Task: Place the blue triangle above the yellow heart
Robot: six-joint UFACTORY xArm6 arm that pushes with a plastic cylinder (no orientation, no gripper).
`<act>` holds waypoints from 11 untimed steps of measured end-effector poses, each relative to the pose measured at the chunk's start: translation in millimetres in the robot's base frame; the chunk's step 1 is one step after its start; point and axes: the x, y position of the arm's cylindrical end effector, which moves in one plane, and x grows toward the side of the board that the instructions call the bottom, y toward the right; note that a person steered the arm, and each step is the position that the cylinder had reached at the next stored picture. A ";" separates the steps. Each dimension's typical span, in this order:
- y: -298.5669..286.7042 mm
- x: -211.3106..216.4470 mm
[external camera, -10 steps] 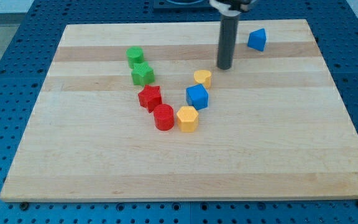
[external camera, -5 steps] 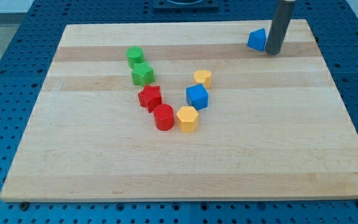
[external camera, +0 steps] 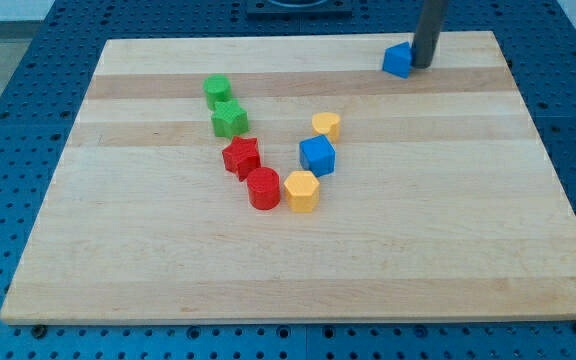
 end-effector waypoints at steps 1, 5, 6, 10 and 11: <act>-1.8 1.8; -13.1 -57.9; -17.2 -36.6; -49.4 35.8; -63.0 45.0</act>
